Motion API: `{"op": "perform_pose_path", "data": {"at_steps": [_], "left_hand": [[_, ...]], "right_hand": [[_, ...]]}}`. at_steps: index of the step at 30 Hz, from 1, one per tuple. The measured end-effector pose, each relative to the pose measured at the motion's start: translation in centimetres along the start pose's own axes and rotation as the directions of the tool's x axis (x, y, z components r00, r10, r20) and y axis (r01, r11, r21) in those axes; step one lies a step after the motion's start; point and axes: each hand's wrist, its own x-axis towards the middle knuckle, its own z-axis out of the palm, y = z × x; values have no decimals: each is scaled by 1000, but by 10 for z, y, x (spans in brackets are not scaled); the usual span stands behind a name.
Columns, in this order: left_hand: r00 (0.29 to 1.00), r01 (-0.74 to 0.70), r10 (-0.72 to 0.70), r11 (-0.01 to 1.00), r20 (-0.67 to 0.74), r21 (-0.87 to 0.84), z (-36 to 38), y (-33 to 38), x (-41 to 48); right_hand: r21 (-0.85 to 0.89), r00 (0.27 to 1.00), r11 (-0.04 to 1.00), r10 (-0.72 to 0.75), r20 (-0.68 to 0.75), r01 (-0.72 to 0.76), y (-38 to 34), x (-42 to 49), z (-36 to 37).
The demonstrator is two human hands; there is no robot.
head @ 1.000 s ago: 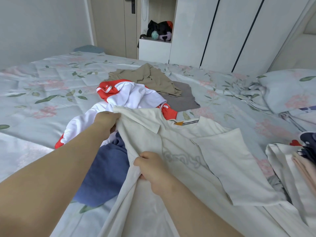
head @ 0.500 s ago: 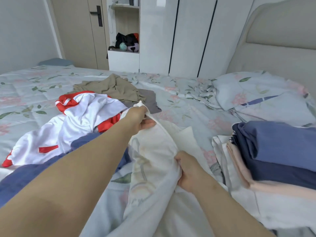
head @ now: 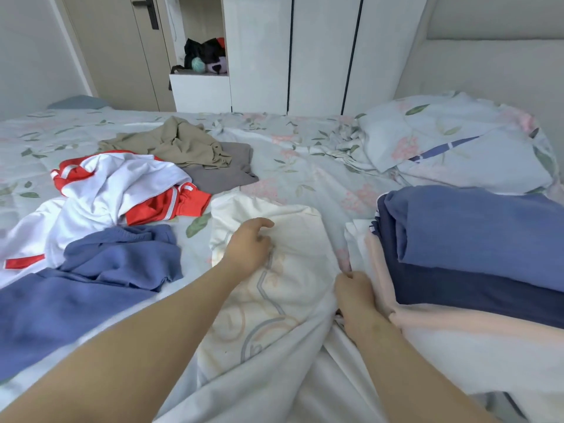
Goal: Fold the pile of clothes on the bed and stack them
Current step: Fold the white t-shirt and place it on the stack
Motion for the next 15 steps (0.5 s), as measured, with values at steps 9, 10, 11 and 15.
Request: {"op": "perform_pose_path", "data": {"at_steps": [9, 10, 11, 15], "left_hand": [[991, 98, -112, 980, 73, 173, -37, -20, -84], [987, 113, -132, 977, 95, 182, -41, -19, -94], [980, 125, -152, 972, 131, 199, -46, -17, -104], [928, 148, -242, 938, 284, 313, -68, -15, -140]], "right_hand": [[-48, 994, 994, -104, -35, 103, 7, -67, 1], [-71, 989, 988, -140, -53, 136, 10, -78, 1], [-101, 982, 980, -176, -62, 169, 12, -90, 1], [-114, 974, 971, -198, 114, 210, 28, -132, 6]]}}
